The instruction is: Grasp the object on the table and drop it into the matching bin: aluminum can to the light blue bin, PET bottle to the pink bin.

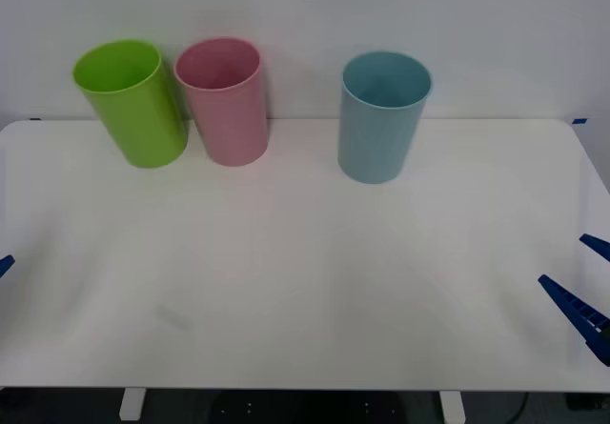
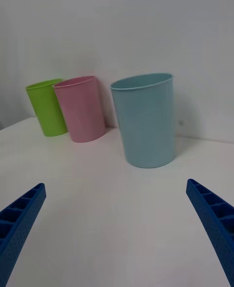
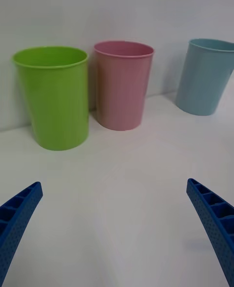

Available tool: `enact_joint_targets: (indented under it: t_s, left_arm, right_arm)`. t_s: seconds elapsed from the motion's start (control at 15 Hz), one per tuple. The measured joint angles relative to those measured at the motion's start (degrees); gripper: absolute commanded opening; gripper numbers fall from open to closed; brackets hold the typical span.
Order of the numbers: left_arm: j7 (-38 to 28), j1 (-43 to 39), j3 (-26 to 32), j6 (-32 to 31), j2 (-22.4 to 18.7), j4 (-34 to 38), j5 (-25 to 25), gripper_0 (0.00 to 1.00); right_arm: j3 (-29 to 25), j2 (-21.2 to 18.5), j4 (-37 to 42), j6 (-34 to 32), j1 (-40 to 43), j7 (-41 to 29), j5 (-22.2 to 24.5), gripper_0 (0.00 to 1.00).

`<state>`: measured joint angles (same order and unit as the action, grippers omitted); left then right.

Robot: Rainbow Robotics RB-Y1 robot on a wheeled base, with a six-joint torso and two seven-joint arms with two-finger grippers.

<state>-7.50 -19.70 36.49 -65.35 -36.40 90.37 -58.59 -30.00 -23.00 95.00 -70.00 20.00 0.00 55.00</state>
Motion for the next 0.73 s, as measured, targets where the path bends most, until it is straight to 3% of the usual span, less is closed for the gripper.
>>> enact_joint_targets:
  t_s: [0.73]
  left_arm:
    - [1.0,-2.6,-1.3,0.0,0.1,-0.1,2.4,1.0]
  right_arm:
    - [0.0,0.0,0.0,0.0,0.0,0.0,0.0,1.0]
